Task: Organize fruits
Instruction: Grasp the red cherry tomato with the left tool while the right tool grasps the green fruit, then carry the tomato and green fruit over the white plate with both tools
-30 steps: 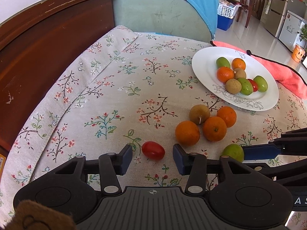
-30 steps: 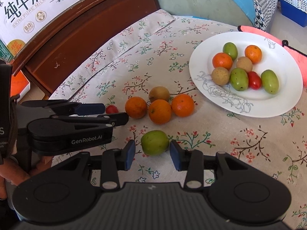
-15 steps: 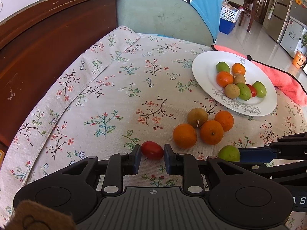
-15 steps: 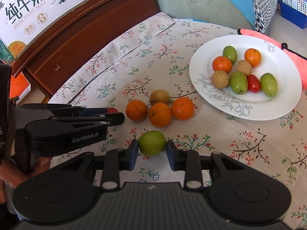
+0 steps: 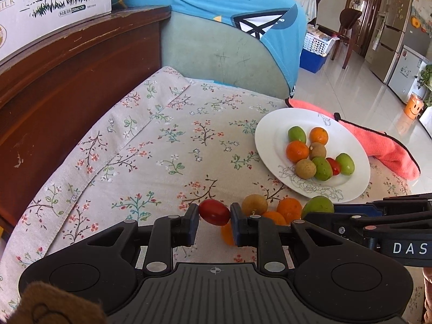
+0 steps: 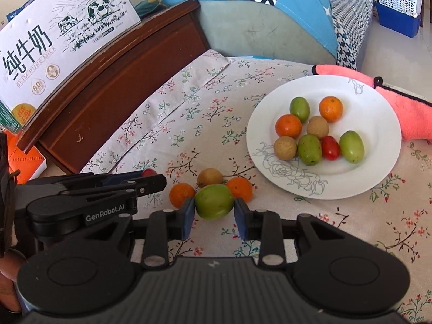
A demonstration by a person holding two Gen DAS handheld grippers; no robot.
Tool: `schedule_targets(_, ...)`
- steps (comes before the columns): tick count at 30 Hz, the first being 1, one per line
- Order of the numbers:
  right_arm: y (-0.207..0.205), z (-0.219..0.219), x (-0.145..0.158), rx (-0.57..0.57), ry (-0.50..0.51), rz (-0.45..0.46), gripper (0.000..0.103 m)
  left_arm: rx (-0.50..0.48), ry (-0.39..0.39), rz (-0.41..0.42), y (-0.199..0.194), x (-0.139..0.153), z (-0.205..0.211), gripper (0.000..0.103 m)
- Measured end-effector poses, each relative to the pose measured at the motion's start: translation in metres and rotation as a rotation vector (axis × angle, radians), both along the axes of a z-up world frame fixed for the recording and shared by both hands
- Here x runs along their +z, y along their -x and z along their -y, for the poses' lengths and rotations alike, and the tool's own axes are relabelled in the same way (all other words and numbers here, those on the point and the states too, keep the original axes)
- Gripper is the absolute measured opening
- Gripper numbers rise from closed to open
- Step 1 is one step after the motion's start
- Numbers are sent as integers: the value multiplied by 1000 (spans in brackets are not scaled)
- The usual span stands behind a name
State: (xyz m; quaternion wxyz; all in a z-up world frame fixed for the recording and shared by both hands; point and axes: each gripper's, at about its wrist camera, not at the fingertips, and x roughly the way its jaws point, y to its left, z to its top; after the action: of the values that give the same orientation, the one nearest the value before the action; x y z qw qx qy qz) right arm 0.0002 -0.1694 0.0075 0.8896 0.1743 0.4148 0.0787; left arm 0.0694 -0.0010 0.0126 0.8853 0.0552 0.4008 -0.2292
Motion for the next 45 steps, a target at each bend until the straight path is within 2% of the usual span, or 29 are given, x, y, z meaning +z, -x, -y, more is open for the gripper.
schedule_targets(11,0,52,28,-137,-8,62,32,-56,69,28,-3,19,45,23)
schedule_targets(19,-1,96,39,-246,12,87,32,-107,88,46,-13,21,83,23)
schedule_targets(26,-9,123,31,-313,-9,59,32,-122,95,44,-31,16,104,23)
schedule_targets(32,-21,135,24,-320,22,54,32,-108,83,31,-54,4,115,23)
schedule_targets(45,-48,143,-2,-317,-1,-2,32,-61,43,-25,-86,-27,128,23)
